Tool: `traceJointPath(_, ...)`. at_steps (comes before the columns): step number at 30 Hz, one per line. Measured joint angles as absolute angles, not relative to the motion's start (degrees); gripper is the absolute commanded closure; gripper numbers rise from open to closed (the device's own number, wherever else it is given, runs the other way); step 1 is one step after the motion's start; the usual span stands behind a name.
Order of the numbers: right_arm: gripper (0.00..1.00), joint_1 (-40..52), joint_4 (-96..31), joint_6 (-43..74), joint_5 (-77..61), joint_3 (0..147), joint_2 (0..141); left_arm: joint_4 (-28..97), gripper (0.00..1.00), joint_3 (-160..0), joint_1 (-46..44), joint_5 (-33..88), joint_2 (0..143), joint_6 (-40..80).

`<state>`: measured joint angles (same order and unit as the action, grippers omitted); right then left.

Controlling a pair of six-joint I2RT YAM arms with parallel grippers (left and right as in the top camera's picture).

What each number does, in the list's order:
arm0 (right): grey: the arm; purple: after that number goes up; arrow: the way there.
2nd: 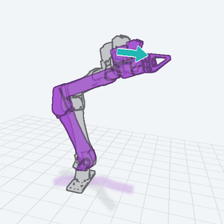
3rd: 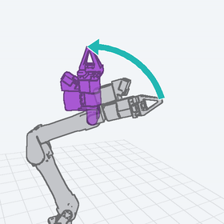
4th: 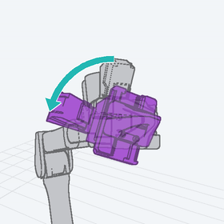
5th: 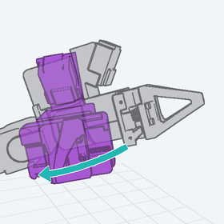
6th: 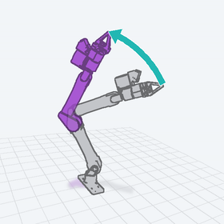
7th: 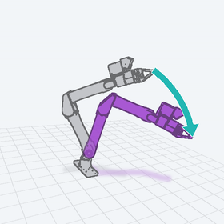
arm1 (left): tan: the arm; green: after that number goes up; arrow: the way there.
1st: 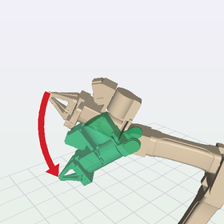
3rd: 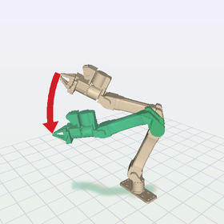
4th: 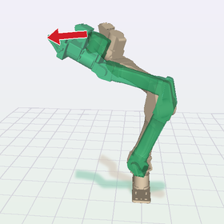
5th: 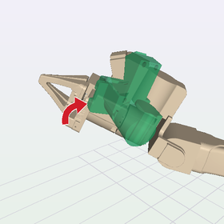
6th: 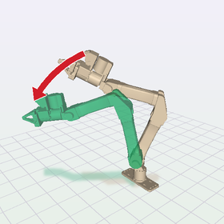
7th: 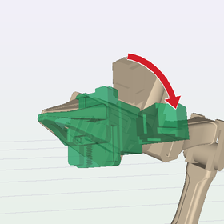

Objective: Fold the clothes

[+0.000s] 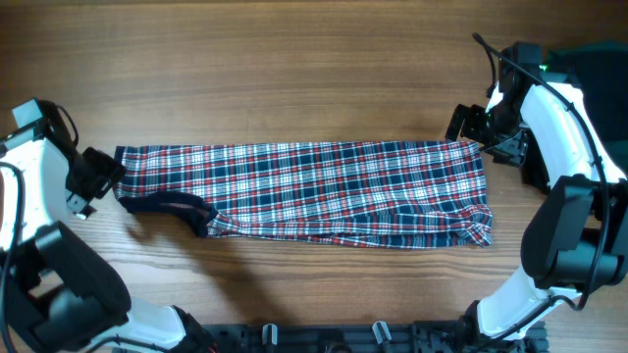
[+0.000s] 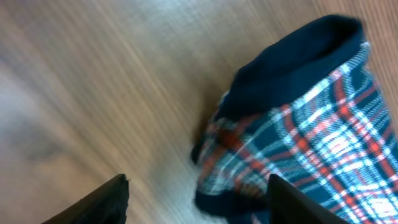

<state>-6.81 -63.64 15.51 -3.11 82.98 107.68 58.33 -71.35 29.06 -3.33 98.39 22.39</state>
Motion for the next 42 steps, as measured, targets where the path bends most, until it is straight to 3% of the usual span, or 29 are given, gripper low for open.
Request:
traceJointPath(9, 0.0, -6.81, -63.66, 15.33, -3.11, 82.98, 107.68, 53.49, 0.2, -71.35, 29.06, 7.01, 105.43, 15.44)
traceJointPath(28, 0.0, -6.81, -63.92, 15.31, -3.14, 82.98, 107.68, 47.68, 0.23, -68.66, 32.67, 11.29, 110.06, 13.56)
traceJointPath(31, 0.0, -6.81, -63.96, 15.31, -3.14, 82.98, 107.68, 47.03, 0.34, -68.66, 32.75, 13.65, 110.1, 12.23)
traceJointPath(33, 0.0, -6.81, -64.12, 15.31, -3.14, 82.98, 107.68, 46.74, 0.56, -68.69, 32.75, 15.11, 110.37, 11.18)
traceJointPath(35, 0.0, -6.81, -64.1, 15.31, -3.14, 82.98, 107.68, 46.59, 0.88, -68.66, 32.75, 16.67, 110.72, 10.44)
traceJointPath(36, 0.0, -6.81, -64.16, 15.31, -3.14, 82.98, 107.68, 46.63, 0.96, -68.64, 32.75, 17.08, 111.07, 10.52)
traceJointPath(42, 0.0, -6.81, -64.2, 15.31, -3.14, 82.98, 107.68, 46.61, 0.96, -68.45, 32.75, 19.03, 111.87, 9.93)
